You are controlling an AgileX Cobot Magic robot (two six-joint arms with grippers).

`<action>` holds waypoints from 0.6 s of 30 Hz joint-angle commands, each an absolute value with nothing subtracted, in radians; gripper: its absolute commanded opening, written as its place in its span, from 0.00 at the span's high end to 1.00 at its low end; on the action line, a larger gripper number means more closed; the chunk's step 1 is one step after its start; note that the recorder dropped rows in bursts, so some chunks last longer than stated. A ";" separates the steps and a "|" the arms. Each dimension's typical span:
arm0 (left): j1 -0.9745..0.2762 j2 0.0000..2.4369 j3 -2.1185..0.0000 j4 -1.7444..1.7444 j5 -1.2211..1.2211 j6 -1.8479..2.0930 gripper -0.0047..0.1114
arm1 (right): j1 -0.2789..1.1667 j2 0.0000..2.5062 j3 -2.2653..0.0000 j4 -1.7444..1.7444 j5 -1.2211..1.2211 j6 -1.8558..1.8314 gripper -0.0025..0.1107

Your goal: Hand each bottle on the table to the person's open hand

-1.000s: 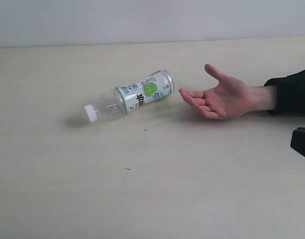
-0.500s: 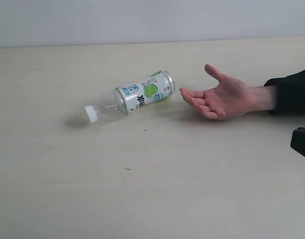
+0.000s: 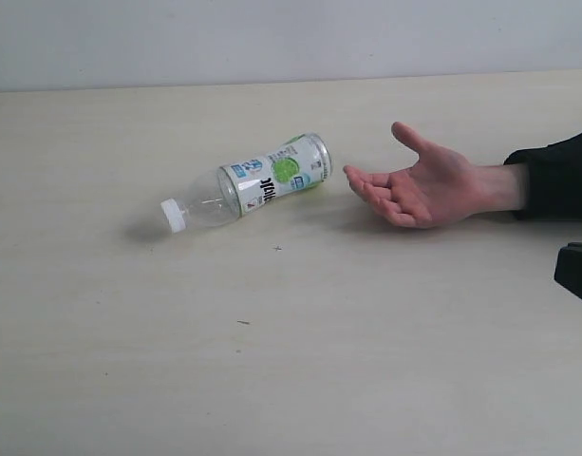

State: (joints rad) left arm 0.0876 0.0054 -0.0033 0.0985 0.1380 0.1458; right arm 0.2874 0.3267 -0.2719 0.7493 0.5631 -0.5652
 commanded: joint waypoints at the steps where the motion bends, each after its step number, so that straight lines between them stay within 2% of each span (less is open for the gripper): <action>1: 0.080 0.000 0.000 0.140 0.132 0.189 0.96 | 0.284 0.323 -0.268 0.748 0.551 -0.568 0.98; 5: 0.080 0.000 0.000 0.152 0.034 0.152 0.96 | 0.284 0.323 -0.268 0.748 0.551 -0.568 0.98; 10: 0.080 0.000 0.000 0.094 -0.146 -0.271 0.96 | 0.284 0.323 -0.268 0.748 0.551 -0.568 0.98; 14: 0.080 0.000 0.000 0.094 -0.262 -0.449 0.96 | 0.284 0.323 -0.268 0.748 0.551 -0.568 0.98; 18: 0.080 0.000 0.000 0.094 -0.601 -0.628 0.96 | 0.284 0.323 -0.268 0.748 0.551 -0.568 0.98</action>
State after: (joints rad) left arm 0.0876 0.0054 0.0017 0.1046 -0.3540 -0.4868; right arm 0.2874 0.3267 -0.2719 0.7493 0.5631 -0.5652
